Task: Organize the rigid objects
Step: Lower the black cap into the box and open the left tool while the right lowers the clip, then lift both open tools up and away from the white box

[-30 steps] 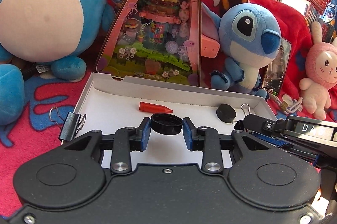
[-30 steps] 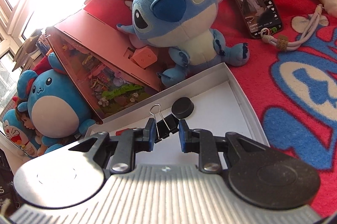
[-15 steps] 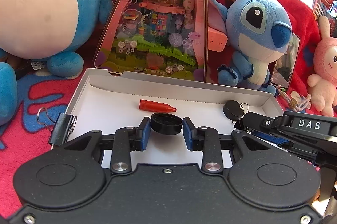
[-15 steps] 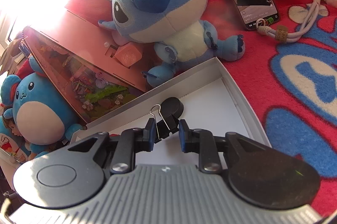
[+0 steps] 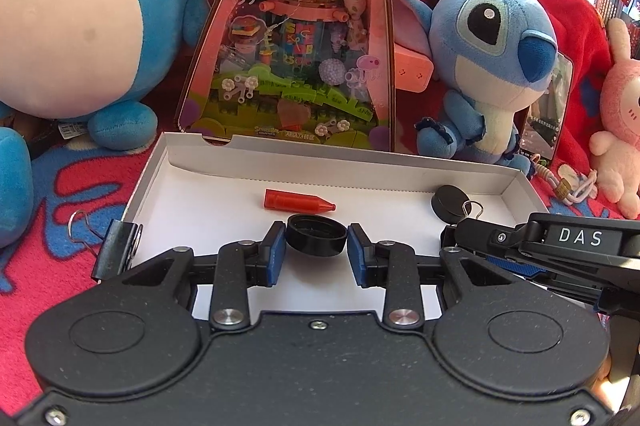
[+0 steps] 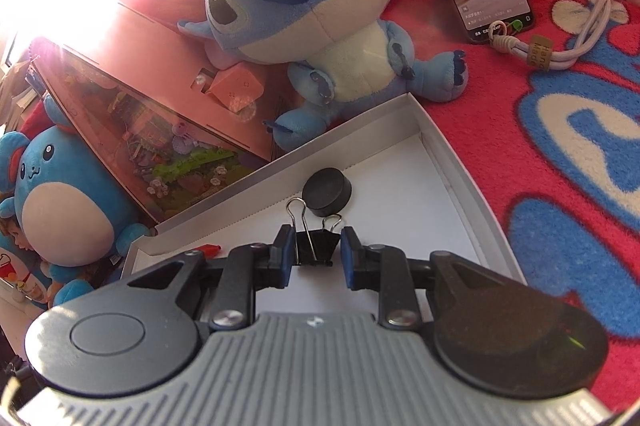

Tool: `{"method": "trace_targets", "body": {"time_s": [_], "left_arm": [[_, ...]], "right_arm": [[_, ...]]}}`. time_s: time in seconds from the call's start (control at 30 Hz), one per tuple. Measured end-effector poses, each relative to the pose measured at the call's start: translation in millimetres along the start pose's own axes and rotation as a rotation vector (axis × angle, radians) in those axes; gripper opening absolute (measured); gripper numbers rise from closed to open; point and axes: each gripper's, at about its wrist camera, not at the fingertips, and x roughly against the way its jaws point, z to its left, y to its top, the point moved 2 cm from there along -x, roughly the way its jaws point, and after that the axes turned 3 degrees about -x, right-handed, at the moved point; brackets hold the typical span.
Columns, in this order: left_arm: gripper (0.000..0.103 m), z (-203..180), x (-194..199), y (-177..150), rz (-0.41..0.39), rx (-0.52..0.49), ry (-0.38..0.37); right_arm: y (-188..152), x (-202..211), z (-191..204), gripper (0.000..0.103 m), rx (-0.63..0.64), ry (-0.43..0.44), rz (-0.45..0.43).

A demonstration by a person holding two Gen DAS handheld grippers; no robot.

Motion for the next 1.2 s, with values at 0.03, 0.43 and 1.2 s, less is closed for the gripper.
{"method": "trace_targets", "body": {"time_s": [0.03, 0.43, 1.2], "left_arm": [[0.032, 0, 0, 0, 0.001, 0.000, 0.000], [0.032, 1, -1, 1, -0.002, 0.005, 0.002], [0.071, -14, 44, -2, -0.053, -0.053, -0.032]], "right_arm": [[0, 0, 0, 0.029, 0.000, -0.001, 0.001], [2, 0, 0, 0.033, 0.004, -0.011, 0.001], [-5, 32, 6, 0.061, 0.133, -0.008, -0.033]]}}
